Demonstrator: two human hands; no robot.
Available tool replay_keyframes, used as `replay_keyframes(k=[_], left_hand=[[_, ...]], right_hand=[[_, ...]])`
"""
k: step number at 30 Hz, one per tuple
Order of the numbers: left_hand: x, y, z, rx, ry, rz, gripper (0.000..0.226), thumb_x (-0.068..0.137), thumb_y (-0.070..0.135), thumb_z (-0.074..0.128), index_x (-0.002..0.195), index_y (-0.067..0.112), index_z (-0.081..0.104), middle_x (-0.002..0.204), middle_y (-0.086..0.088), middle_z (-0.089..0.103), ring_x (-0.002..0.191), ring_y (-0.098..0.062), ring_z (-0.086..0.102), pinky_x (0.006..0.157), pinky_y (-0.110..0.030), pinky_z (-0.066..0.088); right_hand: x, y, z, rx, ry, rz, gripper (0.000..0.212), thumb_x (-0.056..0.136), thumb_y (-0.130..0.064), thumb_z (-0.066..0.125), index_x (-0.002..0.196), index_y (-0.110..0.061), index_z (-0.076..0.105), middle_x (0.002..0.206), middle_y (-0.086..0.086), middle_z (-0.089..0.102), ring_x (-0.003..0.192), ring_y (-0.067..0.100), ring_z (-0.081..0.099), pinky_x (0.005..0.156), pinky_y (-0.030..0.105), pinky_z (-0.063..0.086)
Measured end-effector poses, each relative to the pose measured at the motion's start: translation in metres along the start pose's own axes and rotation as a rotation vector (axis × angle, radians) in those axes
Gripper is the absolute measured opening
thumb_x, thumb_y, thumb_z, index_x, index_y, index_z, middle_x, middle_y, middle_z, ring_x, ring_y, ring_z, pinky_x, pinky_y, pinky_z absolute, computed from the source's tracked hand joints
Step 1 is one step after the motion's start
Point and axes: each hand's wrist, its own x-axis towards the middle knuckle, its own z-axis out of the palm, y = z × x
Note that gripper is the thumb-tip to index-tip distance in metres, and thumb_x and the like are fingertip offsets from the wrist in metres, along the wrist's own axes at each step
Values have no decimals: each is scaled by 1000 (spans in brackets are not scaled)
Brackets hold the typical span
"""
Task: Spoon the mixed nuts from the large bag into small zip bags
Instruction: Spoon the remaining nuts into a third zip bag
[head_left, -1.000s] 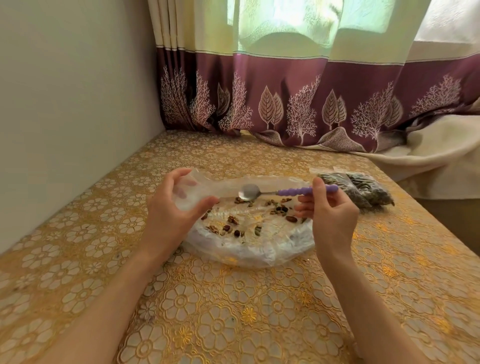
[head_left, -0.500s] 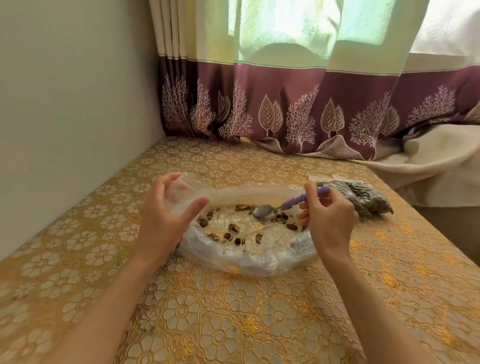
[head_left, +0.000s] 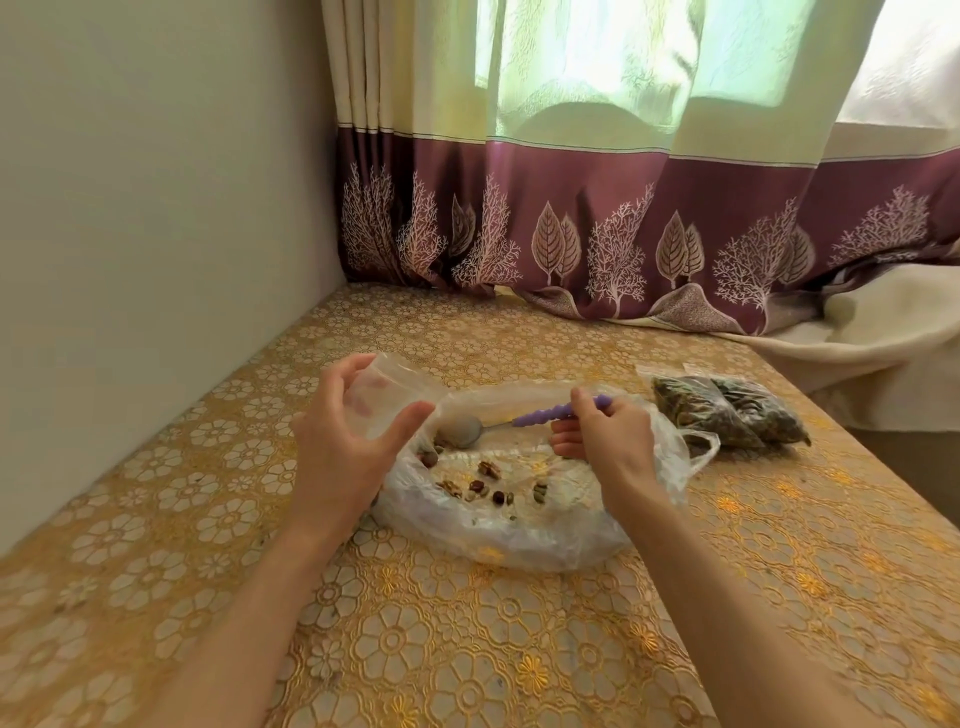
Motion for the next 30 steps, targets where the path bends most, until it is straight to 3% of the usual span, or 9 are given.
replay_keyframes(k=[5,7,10,16,19,26,30], left_hand=[[1,2,1,-10,-3,8,74,57,74,64,118,39,42,115,14,54,107,-17,56,82,-51,52],[1,3,1,-17,-3,11,72,57,72,65,117,40,41,114,16,53,107,-16,56,80,-49,54],[1,3,1,-18,1,12,73,56,72,65,117,38,41,112,18,53,105,-16,57,78,-48,55],[2,0,0,-20,-16,-27,68,54,77,64,111,51,38,118,9,54,113,-24,53,84,-53,51],[3,0,0,-17,-23,-27,73,54,77,64,115,46,40,119,6,55,111,-24,54,84,-54,50],[3,-2,0,-36,-6,-56,79,51,80,64,117,43,41,118,9,52,111,-25,54,85,-54,51],[2,-1,1,-2,-28,-51,85,53,80,62,121,33,44,117,4,55,106,-26,57,82,-53,52]], right_hand=[[-9,0,9,51,-125,18,58,98,-16,47,46,-22,71,52,-1,67,46,10,60,49,20,53],[-11,-1,10,86,-142,60,55,98,-14,48,48,-11,70,52,0,68,46,9,60,46,18,51],[-12,-1,11,132,-142,149,38,98,-14,49,66,-1,65,53,3,68,44,9,60,44,17,50],[-12,-1,7,223,-56,302,36,98,-14,49,68,1,62,49,6,66,44,11,62,44,17,51],[-11,-3,3,266,-14,327,35,97,-13,51,66,1,62,49,7,65,44,11,63,43,17,51],[-6,-32,-13,331,45,190,32,96,-17,53,74,2,63,54,8,65,45,12,61,45,18,51],[-8,-60,-13,323,28,68,33,96,-20,53,74,1,65,54,6,66,47,12,62,45,17,50]])
